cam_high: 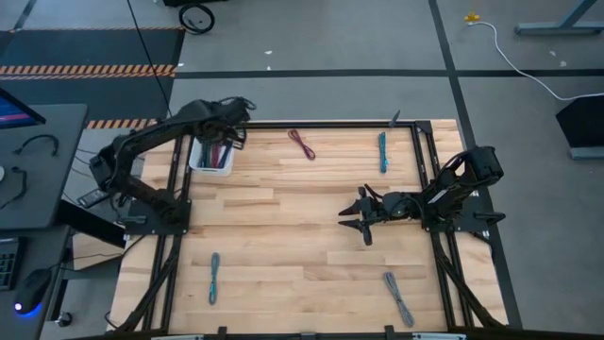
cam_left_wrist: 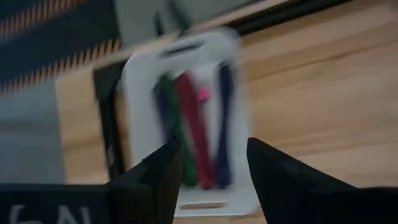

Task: Pick and place USB-C Cables
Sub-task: Put the bottom blue charger cable into the white bin

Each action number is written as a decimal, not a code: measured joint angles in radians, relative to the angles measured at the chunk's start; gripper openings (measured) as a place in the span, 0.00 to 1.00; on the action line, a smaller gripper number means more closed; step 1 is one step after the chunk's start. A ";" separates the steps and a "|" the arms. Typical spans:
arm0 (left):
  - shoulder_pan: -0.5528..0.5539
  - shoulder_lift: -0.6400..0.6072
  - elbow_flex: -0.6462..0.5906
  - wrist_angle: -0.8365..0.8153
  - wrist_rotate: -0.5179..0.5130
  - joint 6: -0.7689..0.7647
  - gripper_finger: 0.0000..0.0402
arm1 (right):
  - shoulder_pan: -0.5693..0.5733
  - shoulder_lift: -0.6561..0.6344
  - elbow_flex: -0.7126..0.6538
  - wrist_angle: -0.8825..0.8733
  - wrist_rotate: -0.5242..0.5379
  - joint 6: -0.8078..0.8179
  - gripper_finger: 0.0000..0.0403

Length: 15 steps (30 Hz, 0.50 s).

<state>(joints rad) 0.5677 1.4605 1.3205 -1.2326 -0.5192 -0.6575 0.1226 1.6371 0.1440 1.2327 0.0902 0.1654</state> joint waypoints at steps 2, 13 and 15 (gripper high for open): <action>-0.094 0.001 0.032 0.005 -0.021 -0.005 0.44 | 0.000 0.000 0.000 0.000 0.009 -0.001 0.35; -0.694 0.018 0.020 0.167 -0.037 -0.322 0.40 | -0.001 0.000 0.000 0.003 0.025 -0.030 0.35; -0.797 0.023 0.019 0.164 -0.035 -0.451 0.39 | -0.001 0.000 0.000 0.006 0.026 -0.047 0.35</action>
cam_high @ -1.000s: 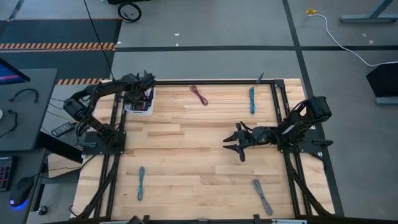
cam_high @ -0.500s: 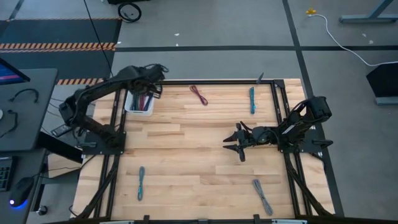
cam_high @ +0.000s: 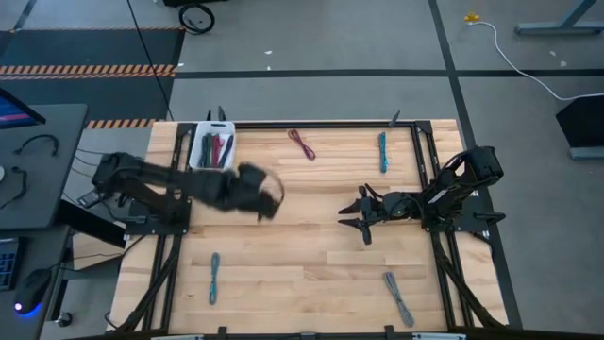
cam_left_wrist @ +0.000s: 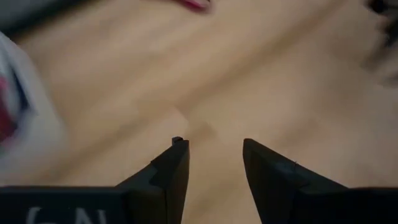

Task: Pick and place USB-C Cables
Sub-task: Put the bottom blue charger cable into the white bin

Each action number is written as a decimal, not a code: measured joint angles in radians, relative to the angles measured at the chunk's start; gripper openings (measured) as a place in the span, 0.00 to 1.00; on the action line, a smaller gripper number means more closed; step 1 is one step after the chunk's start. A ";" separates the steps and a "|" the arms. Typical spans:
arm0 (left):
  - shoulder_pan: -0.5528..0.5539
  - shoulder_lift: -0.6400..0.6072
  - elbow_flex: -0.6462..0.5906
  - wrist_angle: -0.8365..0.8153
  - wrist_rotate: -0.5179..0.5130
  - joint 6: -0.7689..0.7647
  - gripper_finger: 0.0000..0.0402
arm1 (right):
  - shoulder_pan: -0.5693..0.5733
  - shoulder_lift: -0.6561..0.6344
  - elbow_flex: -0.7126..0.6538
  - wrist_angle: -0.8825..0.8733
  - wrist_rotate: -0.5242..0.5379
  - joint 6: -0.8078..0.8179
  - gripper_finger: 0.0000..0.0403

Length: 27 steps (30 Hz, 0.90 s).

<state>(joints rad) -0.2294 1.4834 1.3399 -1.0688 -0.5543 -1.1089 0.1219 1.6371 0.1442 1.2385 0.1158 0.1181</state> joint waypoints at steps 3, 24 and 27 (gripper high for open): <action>-0.146 0.014 0.000 0.000 0.006 -0.211 0.38 | 0.000 0.000 0.000 0.001 0.022 -0.016 0.35; -0.530 0.267 0.000 -0.097 0.621 -1.059 0.53 | 0.000 0.000 0.000 0.010 0.032 -0.016 0.35; -0.548 0.291 -0.003 -0.145 0.626 -1.106 0.59 | 0.000 0.000 0.000 0.009 0.032 -0.016 0.35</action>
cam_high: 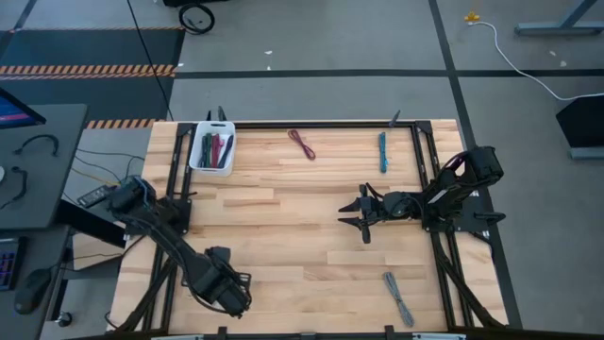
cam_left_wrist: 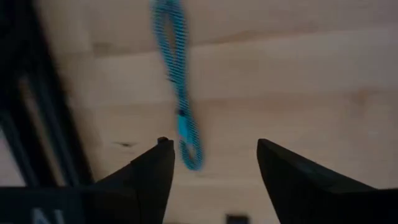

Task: Pick and place USB-C Cables
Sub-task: Put the bottom blue charger cable into the white bin

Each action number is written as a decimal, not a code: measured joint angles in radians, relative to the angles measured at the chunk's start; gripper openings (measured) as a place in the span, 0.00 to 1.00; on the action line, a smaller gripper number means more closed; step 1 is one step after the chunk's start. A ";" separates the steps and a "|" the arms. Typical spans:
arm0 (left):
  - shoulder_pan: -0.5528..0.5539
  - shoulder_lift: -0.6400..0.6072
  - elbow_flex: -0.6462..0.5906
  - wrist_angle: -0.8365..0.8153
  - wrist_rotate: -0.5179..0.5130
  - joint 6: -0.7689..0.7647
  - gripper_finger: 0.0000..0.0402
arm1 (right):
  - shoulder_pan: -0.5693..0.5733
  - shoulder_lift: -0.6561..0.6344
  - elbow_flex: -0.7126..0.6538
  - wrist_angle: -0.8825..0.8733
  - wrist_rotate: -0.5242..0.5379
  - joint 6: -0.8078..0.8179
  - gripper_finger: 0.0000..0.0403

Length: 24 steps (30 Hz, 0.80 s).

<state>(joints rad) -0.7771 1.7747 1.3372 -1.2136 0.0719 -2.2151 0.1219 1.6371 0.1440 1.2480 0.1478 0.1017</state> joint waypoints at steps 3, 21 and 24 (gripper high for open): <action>-0.017 0.007 -0.036 0.019 0.016 -0.058 0.62 | 0.000 0.000 0.000 0.000 0.000 0.000 0.35; -0.020 -0.002 -0.370 0.366 0.078 -0.088 0.26 | 0.000 0.000 0.000 -0.001 0.000 0.000 0.35; -0.018 -0.002 -0.371 0.387 0.045 -0.072 0.12 | 0.000 0.000 0.000 -0.001 0.020 0.000 0.35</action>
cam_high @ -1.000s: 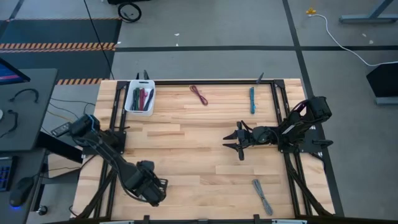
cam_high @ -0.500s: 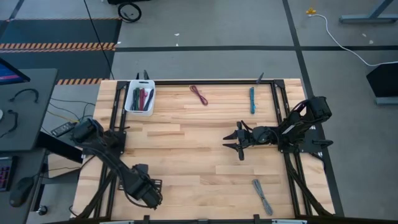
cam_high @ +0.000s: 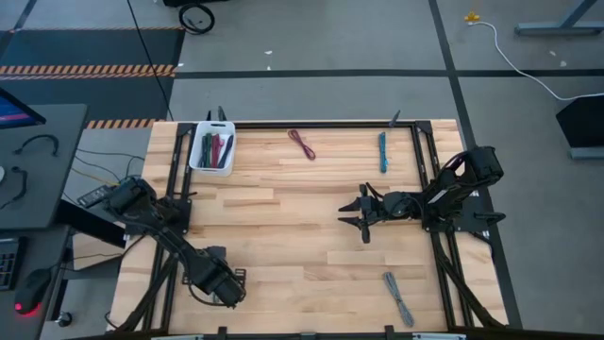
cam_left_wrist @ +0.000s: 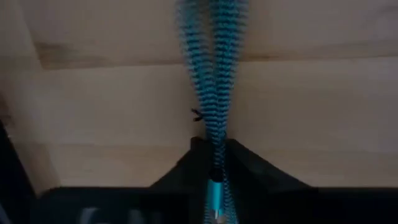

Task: Pick and place USB-C Cables
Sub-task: Put the bottom blue charger cable into the white bin

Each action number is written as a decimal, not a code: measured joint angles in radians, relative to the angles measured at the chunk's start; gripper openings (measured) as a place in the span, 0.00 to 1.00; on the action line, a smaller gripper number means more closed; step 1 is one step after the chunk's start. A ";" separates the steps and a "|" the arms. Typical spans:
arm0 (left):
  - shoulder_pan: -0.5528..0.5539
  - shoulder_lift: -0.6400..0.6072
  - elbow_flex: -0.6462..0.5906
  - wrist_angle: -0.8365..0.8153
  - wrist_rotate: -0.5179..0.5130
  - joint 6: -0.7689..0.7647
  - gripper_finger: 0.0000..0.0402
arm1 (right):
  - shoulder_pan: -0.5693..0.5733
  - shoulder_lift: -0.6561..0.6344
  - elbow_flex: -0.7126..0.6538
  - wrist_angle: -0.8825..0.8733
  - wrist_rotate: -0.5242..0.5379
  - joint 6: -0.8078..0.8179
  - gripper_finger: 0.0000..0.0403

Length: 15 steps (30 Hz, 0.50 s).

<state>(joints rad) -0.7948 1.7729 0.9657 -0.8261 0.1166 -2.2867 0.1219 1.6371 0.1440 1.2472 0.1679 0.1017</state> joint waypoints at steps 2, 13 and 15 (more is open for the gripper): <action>0.004 0.000 -0.001 0.013 -0.035 0.003 0.05 | 0.000 0.000 0.000 0.000 0.028 -0.001 0.35; 0.215 0.012 0.168 -0.067 -0.567 0.331 0.04 | -0.017 0.000 0.000 0.005 0.067 -0.028 0.35; 0.289 0.011 0.208 -0.066 -0.627 0.472 0.04 | -0.023 0.000 0.000 0.010 0.067 -0.030 0.35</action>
<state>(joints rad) -0.5061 1.7838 1.1736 -0.8926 -0.5105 -1.8143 0.0985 1.6371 0.1444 1.2568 0.2348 0.0715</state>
